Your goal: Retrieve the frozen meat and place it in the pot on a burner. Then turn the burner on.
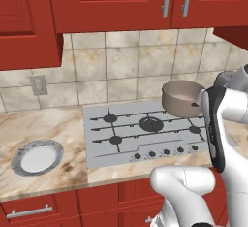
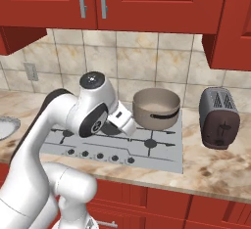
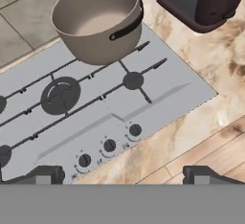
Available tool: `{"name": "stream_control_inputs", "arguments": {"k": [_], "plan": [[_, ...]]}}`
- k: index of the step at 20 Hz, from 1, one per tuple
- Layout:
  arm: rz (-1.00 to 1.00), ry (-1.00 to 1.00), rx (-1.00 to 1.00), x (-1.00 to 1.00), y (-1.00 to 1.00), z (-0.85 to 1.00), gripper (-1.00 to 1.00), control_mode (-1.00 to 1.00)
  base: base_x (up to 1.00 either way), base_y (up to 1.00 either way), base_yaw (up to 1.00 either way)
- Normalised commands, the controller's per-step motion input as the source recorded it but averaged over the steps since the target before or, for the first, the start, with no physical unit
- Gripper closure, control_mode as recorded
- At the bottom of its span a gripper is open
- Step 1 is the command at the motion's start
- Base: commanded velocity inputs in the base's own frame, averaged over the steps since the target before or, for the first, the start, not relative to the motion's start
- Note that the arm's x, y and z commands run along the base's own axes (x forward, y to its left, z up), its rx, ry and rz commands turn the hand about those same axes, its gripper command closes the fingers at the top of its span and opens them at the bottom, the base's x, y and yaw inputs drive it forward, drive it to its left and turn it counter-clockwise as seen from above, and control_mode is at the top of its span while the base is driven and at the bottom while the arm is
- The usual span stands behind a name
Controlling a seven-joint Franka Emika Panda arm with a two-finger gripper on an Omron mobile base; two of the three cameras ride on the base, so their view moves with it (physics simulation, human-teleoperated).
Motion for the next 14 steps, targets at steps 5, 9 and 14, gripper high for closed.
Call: {"name": "stream_control_inputs", "arguments": {"k": [5, 9, 14], "plan": [[0.14, 0.06, -0.05, 0.0, 0.28, 0.0, -1.0, -1.0, 0.0, 0.0, 0.0], [0.06, 0.04, -0.03, 0.0, 0.0, -0.03, -1.0, -1.0, 0.0, 0.0, 0.0], [0.03, 0.11, -0.02, 0.0, 0.0, -0.01, -1.0, -1.0, 0.0, 0.0, 0.0]]}}
